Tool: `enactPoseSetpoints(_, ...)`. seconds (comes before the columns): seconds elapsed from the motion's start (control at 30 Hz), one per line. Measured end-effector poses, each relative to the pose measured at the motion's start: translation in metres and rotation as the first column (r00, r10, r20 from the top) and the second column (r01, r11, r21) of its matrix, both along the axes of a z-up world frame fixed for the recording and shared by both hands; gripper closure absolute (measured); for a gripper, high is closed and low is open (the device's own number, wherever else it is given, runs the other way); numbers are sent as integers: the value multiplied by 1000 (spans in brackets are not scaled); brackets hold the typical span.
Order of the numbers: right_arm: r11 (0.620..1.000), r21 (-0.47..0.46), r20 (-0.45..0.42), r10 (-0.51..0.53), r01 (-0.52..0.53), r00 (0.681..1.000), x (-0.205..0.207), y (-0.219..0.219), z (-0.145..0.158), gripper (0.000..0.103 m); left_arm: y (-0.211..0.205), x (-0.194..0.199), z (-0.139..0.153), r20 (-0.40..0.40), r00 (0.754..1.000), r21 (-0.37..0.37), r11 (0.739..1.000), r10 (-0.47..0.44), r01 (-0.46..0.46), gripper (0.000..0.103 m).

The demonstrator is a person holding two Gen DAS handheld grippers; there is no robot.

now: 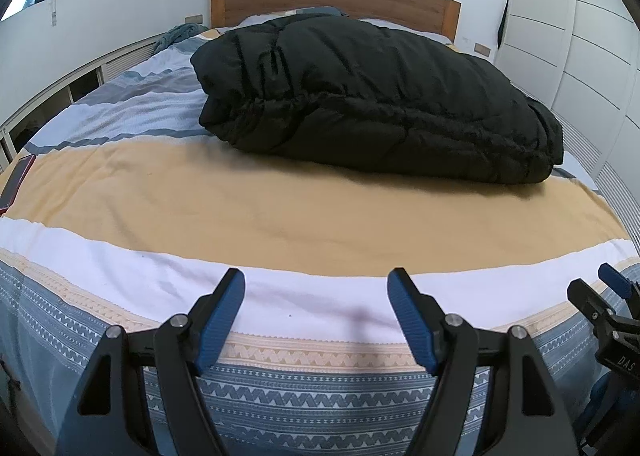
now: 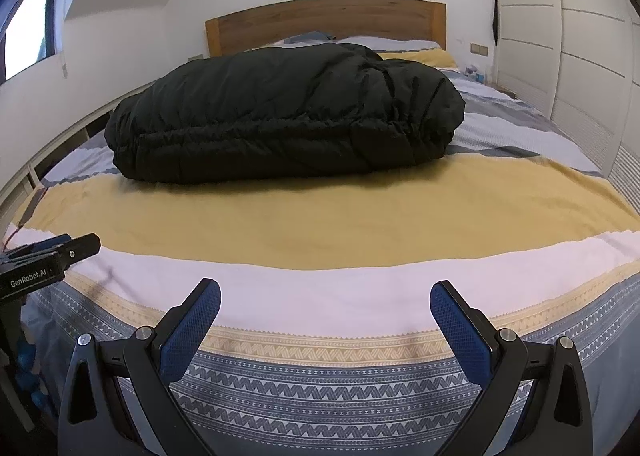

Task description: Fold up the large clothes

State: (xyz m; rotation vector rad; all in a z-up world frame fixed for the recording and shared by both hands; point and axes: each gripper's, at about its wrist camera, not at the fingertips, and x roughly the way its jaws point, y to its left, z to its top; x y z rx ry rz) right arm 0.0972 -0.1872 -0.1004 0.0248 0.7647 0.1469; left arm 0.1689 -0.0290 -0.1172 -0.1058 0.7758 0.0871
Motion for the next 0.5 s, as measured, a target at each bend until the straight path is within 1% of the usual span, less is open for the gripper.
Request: enactPoseSetpoints(0.5, 1000, -16, -4, 5, -5, 1000, 1, 0, -2, 0, 3, -1, -2, -2, 1000, 12, 1000, 0, 0, 31)
